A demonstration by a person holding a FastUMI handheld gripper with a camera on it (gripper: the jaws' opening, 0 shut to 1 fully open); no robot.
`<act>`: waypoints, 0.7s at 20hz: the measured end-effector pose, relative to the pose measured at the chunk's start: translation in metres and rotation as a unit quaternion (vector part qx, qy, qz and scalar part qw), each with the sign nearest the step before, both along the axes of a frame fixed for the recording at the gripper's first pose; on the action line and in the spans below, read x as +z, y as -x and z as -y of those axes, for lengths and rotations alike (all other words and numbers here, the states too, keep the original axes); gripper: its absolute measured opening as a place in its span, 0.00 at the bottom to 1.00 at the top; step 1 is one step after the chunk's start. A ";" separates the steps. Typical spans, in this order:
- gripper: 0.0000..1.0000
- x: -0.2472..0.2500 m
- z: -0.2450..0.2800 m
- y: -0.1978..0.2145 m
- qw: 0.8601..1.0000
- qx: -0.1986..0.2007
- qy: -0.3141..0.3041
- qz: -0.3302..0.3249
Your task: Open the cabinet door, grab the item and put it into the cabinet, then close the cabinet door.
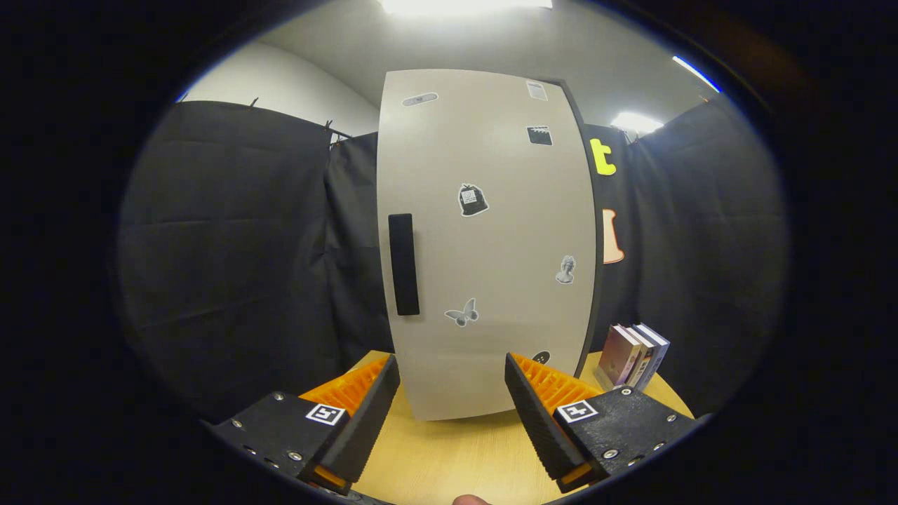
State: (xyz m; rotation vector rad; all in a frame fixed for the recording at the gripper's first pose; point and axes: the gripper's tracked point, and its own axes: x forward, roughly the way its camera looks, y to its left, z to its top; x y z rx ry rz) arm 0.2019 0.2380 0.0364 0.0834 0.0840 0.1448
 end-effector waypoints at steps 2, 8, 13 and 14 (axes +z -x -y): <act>0.94 0.001 0.002 0.001 1.000 -0.001 0.000 0.001; 0.94 -0.001 0.007 0.001 1.000 -0.005 -0.001 0.002; 0.94 -0.003 0.004 0.002 1.000 -0.001 -0.002 0.002; 0.94 -0.002 0.003 0.002 1.000 -0.002 -0.003 0.003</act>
